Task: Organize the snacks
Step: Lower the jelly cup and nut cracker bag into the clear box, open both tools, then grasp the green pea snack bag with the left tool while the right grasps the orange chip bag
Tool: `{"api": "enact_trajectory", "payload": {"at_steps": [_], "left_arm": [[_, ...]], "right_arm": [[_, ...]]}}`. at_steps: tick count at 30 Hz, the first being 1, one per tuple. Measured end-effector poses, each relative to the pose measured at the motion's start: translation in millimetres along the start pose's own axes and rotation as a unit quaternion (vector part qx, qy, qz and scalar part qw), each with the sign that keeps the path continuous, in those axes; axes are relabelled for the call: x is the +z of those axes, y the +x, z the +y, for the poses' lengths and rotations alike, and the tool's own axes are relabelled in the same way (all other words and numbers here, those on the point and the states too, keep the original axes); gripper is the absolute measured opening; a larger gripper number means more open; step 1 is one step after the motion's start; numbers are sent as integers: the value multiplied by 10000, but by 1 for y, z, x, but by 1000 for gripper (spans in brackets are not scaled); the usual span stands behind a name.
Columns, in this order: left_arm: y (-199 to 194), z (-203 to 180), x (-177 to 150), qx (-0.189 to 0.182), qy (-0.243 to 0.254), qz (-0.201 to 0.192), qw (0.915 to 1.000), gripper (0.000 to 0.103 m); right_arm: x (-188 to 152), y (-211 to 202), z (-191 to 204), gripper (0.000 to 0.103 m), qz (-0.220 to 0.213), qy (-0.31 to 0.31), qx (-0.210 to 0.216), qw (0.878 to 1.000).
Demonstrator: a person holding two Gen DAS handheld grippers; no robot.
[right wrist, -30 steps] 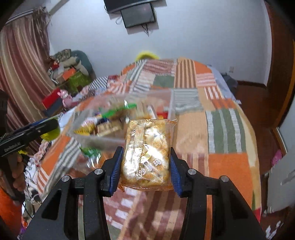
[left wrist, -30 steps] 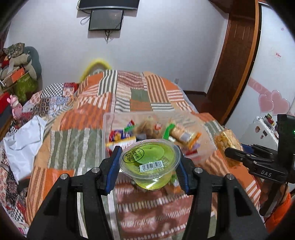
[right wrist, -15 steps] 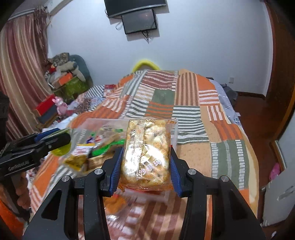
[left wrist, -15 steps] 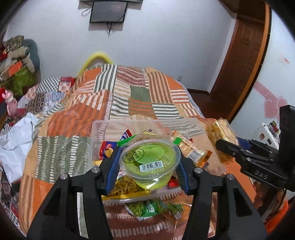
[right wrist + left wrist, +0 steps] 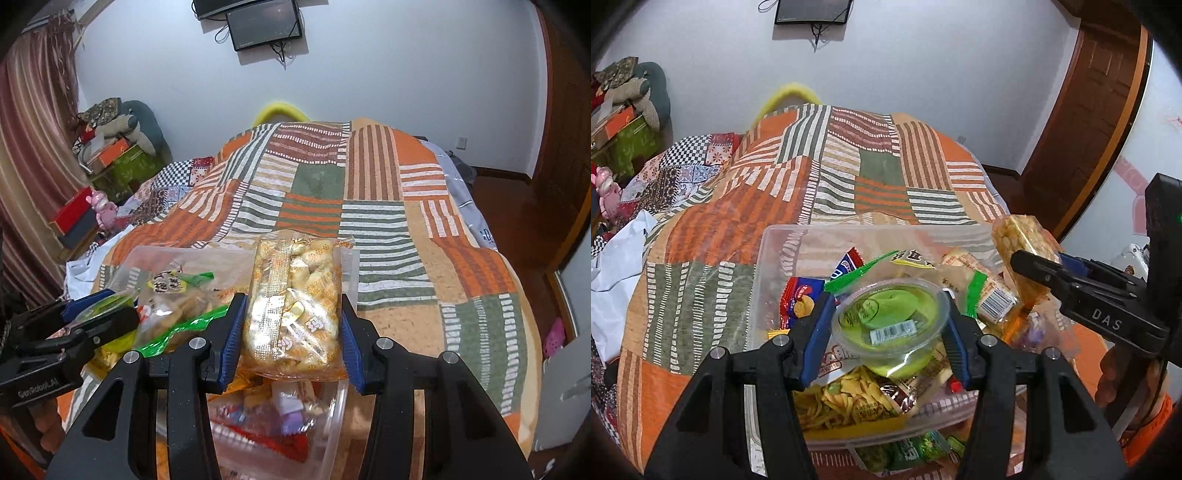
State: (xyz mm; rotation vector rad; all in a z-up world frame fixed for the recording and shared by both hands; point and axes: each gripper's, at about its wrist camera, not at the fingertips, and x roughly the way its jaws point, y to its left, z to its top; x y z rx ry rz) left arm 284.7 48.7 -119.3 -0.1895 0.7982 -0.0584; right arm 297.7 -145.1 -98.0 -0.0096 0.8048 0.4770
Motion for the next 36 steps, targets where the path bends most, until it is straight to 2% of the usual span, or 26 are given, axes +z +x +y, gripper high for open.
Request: {"api": "enact_trajectory", "payload": {"at_steps": [8,13,17,23,27,32,36], "left_arm": [[-9,2,0,13,-7,-30,10000,60],[-22,2,-5,-13,16,-74,10000,63],[-39,0,-10,-6,95,-153,9998,65],[-66,-1,-16,0,189,-303,9994,71],[-83,1,-25,31,214,-378,9991,75],[-94,7,-42,99,302,-306,9990,77],[-94,16,-58,150,277,-171,9994,79]], "right_arm": [[-3,4,4,46,191,-241,-98,9995],[-7,-5,7,54,229,-381,-120,9989],[-13,-23,9,63,38,-312,-37,9995],[-22,-53,24,64,-185,-472,50,9987],[-33,-67,35,69,-280,-548,198,9979],[-51,-67,48,72,-170,-596,400,9973],[-69,-55,60,77,94,-635,575,9963]]}}
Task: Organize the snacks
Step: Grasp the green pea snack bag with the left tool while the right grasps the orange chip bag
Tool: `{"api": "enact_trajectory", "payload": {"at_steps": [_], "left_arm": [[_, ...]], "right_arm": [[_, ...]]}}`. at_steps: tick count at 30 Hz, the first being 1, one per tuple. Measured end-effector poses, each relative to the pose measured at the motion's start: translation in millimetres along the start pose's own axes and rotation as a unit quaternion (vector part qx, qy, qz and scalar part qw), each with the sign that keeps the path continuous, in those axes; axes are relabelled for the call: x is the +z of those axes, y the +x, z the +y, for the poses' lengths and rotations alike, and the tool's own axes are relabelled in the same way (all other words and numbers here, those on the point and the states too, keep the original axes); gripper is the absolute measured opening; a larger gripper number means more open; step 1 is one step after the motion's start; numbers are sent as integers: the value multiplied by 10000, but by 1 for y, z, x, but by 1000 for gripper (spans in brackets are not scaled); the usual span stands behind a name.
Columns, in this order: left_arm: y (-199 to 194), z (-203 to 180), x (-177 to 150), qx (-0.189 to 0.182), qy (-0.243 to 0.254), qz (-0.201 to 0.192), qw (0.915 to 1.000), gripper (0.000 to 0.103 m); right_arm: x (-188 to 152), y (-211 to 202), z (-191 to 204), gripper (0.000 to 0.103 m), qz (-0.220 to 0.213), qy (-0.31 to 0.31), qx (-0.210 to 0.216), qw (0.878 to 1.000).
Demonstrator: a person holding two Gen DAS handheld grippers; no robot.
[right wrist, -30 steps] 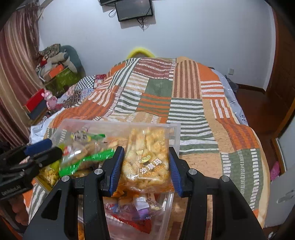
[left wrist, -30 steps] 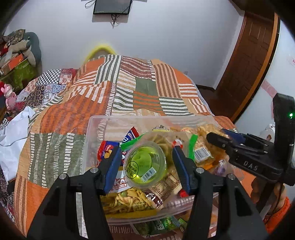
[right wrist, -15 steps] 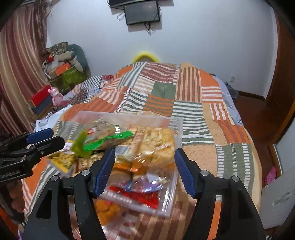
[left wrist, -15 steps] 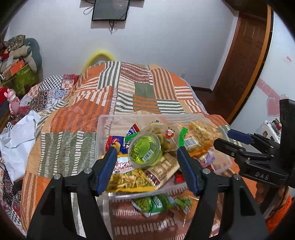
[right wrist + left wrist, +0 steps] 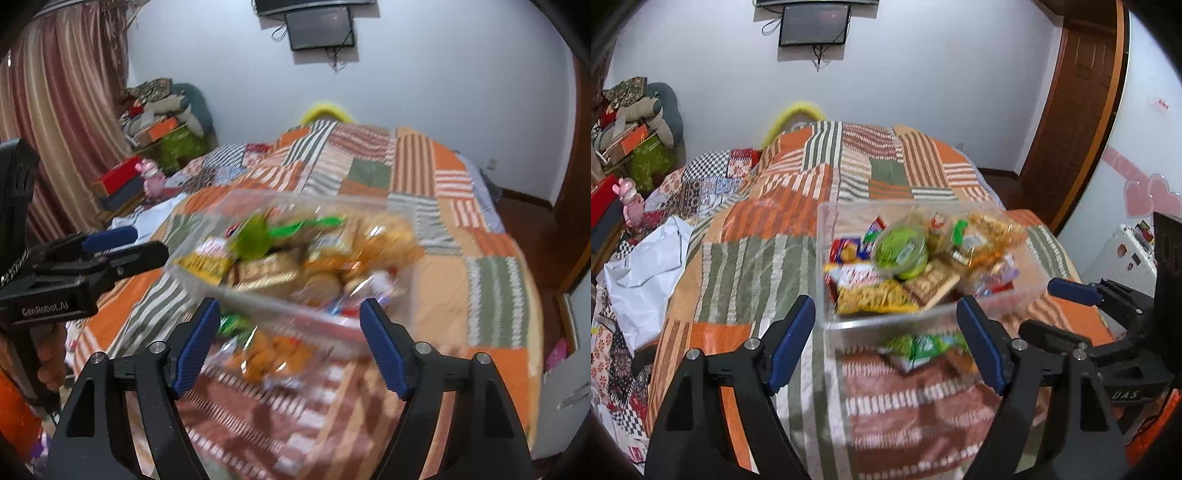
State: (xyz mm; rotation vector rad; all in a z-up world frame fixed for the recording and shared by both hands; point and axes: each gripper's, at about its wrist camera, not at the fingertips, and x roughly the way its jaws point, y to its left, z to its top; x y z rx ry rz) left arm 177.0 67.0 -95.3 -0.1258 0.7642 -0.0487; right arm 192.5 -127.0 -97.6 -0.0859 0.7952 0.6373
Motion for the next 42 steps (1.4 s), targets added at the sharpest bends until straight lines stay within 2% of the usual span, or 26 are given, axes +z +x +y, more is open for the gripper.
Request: {"api": "enact_trajectory", "payload": {"at_steps": [5,8,12,17,20,23,24,27,33,36,42], "left_arm": [[6,11,-22,98,-12,240,9997,79],[11,18,-34,145,-87,401,9991,79],[19,27,-47,121,-235,581,9980,79],[31,26,-52,23,-250,732,9970,79],[37,19,-52,-40,-190,759,9969,79],[45,11,-53,-140,-127,849,9962,79],[47,7,-53,-166,-93,878,9960,79],[52,-2,-53,-270,-47,898,9956,79],[70,-19,-53,-438,-44,1083,9931,80],[81,-25,-51,-226,18,1039,9943,80],[102,-37,-52,-186,87,1231,9922,79]], "right_arm": [[-17,20,13,85,350,-132,149,9992],[-24,32,19,86,532,-240,158,9982],[-28,47,22,94,639,-347,-38,9973],[-27,57,19,94,764,-383,-220,9961],[-31,63,17,90,889,-341,-198,9953],[-33,59,10,72,885,-193,-129,9958],[-33,56,8,61,840,-179,-76,9963],[-33,44,4,53,720,-117,-17,9973],[-37,21,-11,47,485,181,-4,9987],[-39,11,-19,47,391,358,33,9986],[-40,-1,-26,47,278,507,32,9983]]}}
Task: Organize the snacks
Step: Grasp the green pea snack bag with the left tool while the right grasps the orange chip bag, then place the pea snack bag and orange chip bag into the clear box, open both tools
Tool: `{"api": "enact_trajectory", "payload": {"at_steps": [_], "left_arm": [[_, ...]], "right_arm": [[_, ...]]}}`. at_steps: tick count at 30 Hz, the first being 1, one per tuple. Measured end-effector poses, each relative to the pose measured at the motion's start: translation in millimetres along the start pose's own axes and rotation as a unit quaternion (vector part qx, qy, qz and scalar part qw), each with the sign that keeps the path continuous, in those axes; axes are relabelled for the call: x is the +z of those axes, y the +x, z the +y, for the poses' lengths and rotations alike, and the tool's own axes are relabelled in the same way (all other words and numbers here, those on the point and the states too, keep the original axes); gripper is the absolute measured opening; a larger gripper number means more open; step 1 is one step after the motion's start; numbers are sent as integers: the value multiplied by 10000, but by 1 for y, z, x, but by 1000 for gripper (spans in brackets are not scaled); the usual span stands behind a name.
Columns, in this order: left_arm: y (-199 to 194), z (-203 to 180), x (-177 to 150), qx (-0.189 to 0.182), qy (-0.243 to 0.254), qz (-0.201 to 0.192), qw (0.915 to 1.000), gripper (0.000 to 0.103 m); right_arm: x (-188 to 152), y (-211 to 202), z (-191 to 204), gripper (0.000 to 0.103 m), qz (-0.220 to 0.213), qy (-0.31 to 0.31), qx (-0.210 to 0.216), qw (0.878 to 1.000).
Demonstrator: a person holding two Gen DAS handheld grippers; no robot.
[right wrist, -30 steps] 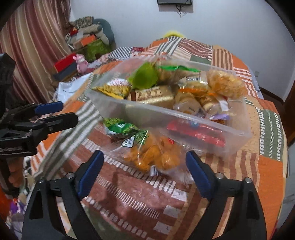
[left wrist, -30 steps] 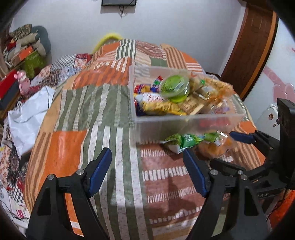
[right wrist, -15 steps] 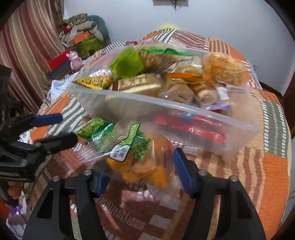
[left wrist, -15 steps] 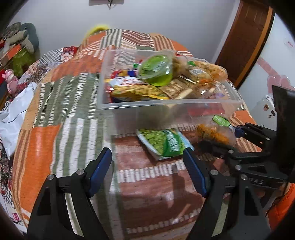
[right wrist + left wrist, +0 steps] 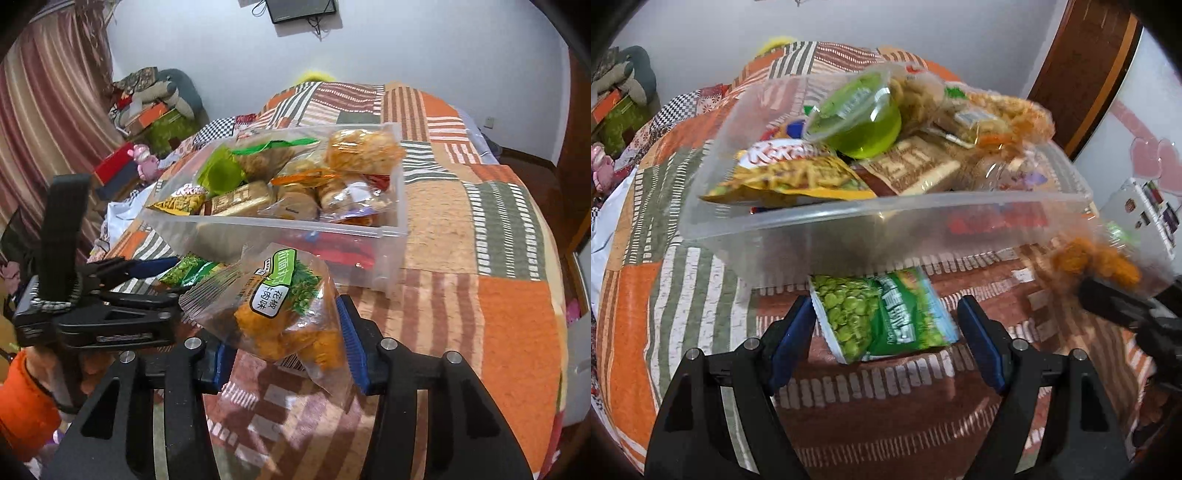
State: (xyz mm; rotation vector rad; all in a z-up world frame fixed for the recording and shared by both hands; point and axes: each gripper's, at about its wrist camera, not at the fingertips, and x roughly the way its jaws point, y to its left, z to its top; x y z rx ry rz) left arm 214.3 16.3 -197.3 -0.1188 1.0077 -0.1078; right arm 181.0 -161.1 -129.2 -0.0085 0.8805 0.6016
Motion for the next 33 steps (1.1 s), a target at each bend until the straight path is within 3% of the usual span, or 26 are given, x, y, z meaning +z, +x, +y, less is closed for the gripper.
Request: {"api": "enact_trajectory", "payload": {"at_steps": [5,8,17,22,33], "left_arm": [[1,-4,-4,-112,197,34,9997,55],[-9,-3,-9,-106,339,-21,9994,50],[-60,-2,-7,31,487,-583,9971,49],[-91,6,4,-145,271,-921,9953,49],[-108,34,41,-109,-70,-1337,9909,49]], "right_arm": [[1,-5,-4,47,-81,74,16,9999],[4,-9,-2,47,-156,91,34,9998],[16,-27,1,47,-468,56,83,9989],[31,-32,9,47,-654,-24,145,9977],[66,-16,28,47,-953,-225,220,9949]]}}
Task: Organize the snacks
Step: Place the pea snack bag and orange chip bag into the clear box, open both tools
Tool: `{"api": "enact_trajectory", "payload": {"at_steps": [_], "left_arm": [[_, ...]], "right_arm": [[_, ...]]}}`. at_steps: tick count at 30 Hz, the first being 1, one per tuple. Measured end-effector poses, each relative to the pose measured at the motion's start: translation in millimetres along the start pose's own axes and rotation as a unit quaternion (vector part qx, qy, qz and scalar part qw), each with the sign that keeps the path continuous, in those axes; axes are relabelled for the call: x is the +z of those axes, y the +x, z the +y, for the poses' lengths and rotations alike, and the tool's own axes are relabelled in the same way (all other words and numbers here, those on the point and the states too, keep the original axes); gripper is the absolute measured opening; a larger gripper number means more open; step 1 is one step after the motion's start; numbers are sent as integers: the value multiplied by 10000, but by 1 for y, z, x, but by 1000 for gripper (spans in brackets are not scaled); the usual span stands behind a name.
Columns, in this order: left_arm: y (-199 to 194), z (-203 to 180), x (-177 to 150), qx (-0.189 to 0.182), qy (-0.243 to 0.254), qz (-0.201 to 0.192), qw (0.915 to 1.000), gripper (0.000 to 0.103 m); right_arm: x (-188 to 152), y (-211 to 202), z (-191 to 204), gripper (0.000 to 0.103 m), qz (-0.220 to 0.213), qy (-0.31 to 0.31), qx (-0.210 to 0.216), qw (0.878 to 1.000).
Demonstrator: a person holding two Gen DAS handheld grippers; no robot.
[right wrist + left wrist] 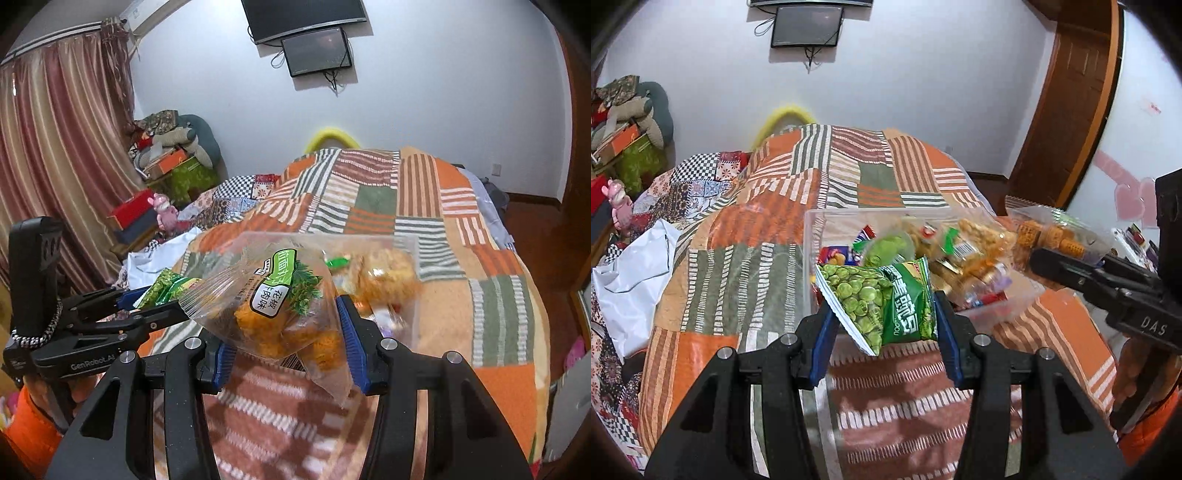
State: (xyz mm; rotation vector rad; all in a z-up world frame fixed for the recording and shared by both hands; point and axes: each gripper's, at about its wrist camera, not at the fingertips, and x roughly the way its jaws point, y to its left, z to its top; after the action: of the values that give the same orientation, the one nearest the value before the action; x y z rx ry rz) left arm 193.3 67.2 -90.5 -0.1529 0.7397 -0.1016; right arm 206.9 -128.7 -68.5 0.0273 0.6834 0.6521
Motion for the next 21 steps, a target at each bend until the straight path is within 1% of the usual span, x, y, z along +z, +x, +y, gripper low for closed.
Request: {"api": "enact_trajectory", "payload": {"at_steps": [3,6,10,13,19,20,21], "left_arm": [[13,7,4,-34,-129,99,9999,49],[29,13,6,59,-187,197,9996,49],[45,19,8,82,-269,264,9993,49],[55,20,8,84,-277,296,9991,49],[70,18,2,55,-171,425,9989,50],[70,18,1,51,-169,428,9989,50],[70,18,0,72,-158,426,9989,51]], "right_arm": [[3,16,2,47,99,-1,36,9999],[5,32,4,47,203,-61,0,9998],[5,48,3,47,302,-113,-27,9995],[5,57,1,47,350,-182,-92,9992],[1,60,4,47,390,-334,-147,9986],[-1,60,5,47,409,-388,-165,9983],[-2,60,6,50,448,-430,-173,9979]]}}
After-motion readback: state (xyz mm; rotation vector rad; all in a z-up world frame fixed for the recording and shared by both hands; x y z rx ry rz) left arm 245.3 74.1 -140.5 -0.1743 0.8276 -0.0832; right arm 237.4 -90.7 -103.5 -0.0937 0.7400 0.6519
